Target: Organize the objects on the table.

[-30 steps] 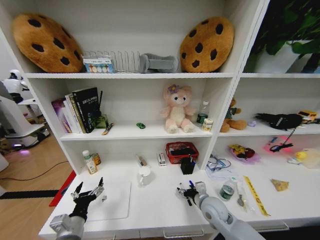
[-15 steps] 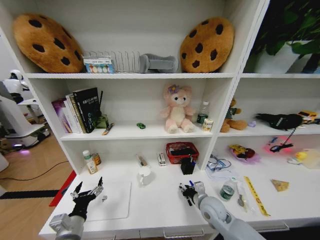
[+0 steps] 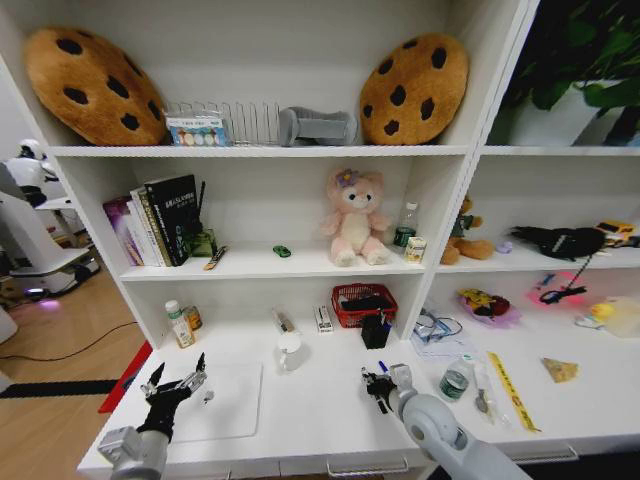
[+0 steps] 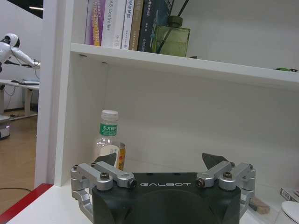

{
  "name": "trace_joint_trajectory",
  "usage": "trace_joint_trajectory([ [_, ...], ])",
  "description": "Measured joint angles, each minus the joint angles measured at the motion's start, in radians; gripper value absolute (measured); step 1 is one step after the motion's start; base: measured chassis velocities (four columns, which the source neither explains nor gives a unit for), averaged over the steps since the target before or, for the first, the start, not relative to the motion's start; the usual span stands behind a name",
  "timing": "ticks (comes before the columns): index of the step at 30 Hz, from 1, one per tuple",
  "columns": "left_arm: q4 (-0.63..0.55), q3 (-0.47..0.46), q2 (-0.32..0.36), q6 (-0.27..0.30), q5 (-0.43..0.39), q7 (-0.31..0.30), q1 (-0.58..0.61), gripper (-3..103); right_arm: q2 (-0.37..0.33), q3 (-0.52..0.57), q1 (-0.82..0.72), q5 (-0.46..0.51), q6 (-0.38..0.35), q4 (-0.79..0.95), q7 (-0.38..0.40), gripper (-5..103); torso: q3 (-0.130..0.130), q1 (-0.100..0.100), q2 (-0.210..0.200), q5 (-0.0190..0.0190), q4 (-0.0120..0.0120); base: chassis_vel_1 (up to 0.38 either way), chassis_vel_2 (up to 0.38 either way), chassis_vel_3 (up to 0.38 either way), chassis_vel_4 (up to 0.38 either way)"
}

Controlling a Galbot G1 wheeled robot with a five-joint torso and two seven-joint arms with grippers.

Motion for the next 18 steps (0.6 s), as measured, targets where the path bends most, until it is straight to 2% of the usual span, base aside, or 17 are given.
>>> trace_joint_trajectory([
  [5,-0.004,0.003,-0.001,0.0,0.003,-0.001,0.001,100,-0.009,0.027,0.008,-0.068,0.067,0.024,-0.04,10,0.0,0.0,0.0,-0.0001,-0.0002,0.0,0.0,0.0,0.0],
  [7,-0.008,0.003,-0.003,0.0,0.003,-0.002,0.005,100,-0.009,0.034,0.037,-0.14,0.143,0.007,-0.068,10,0.0,0.0,0.0,-0.0002,-0.0002,0.0,0.0,0.0,0.0],
  [8,-0.008,0.003,-0.003,0.0,0.003,-0.002,0.005,100,-0.009,0.034,0.037,-0.14,0.143,0.007,-0.068,10,0.0,0.0,0.0,-0.0002,-0.0002,0.0,0.0,0.0,0.0],
  [10,-0.012,0.0,-0.004,0.0,0.004,-0.002,0.011,100,-0.011,0.037,0.079,-0.212,0.207,-0.023,-0.105,10,0.0,0.0,0.0,-0.0001,0.0,0.0,0.0,0.0,0.0],
  [18,-0.022,-0.011,-0.012,-0.001,0.005,-0.002,0.026,100,-0.017,0.038,0.182,-0.262,0.275,-0.096,-0.138,10,0.0,0.0,0.0,-0.0001,0.0,0.0,0.0,0.0,0.0],
])
